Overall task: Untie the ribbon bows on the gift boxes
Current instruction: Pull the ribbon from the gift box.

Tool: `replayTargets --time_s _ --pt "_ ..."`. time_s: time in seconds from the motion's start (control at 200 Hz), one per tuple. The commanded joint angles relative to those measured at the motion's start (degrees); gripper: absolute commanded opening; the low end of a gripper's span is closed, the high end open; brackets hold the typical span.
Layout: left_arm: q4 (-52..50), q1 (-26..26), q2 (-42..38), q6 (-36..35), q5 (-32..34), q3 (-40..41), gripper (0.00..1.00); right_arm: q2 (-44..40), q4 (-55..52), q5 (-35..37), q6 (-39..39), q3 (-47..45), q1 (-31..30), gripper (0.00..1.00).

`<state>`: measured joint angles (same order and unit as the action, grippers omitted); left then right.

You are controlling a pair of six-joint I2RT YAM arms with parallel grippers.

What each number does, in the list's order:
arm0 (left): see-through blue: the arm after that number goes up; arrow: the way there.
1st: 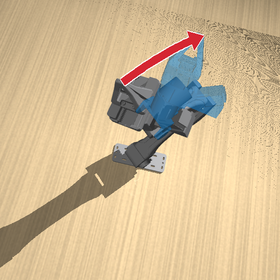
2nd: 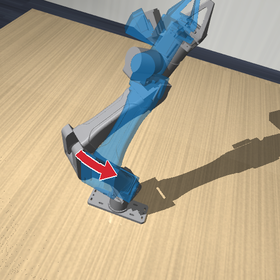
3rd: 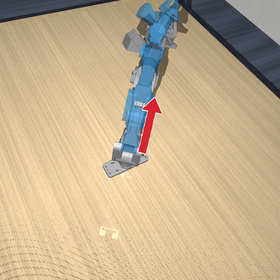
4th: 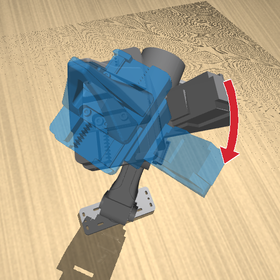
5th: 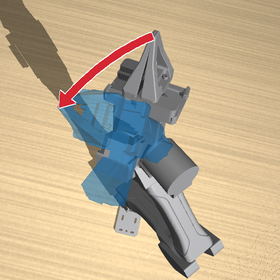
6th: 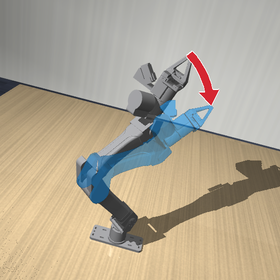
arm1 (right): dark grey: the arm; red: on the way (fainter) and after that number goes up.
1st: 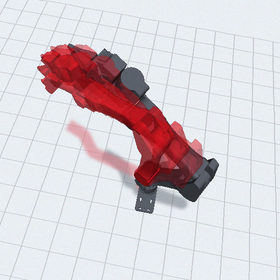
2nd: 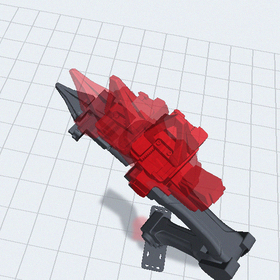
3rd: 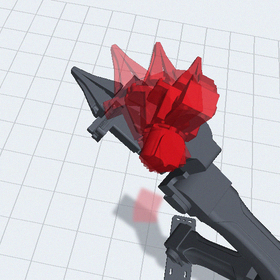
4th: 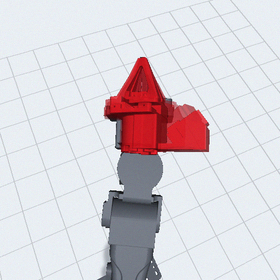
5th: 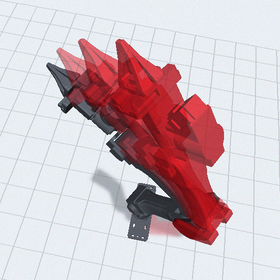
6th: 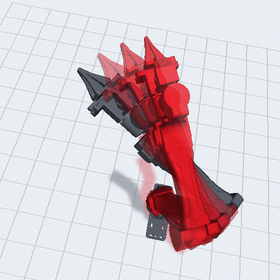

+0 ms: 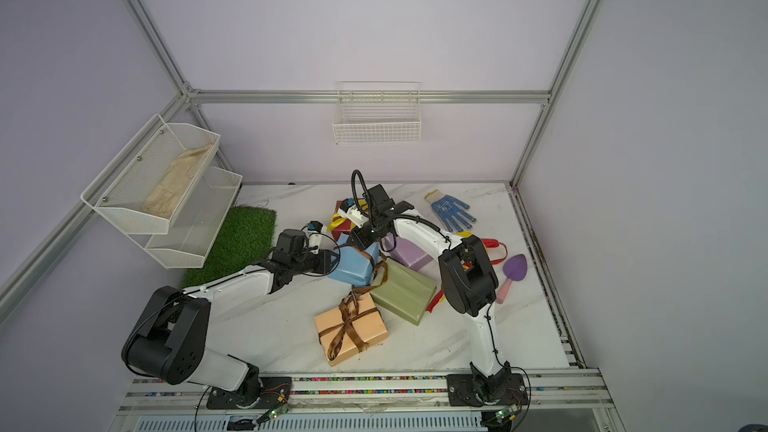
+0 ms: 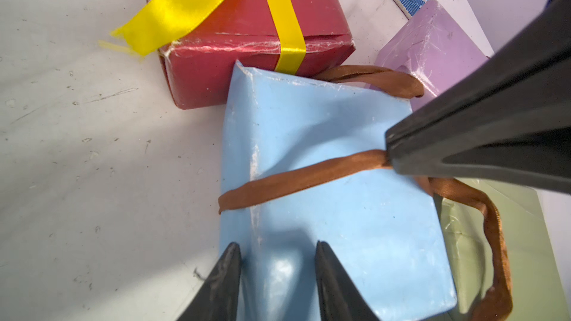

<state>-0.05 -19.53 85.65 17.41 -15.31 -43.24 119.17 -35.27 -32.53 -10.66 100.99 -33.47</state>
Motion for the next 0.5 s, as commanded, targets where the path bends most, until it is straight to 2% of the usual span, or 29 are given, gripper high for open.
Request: replayTargets --time_s 0.0,0.235,0.495 --pt "-4.50 0.19 0.98 -0.18 1.82 1.94 0.40 -4.22 0.96 -4.43 1.13 3.37 0.34 0.00" --pt "-5.34 0.45 -0.22 -0.36 2.30 1.87 0.41 -9.31 2.93 -6.13 2.13 5.31 0.73 0.00" --pt "-5.75 0.72 -0.82 -0.47 2.40 1.77 0.41 -18.38 10.51 -4.95 3.95 6.21 1.48 0.00"
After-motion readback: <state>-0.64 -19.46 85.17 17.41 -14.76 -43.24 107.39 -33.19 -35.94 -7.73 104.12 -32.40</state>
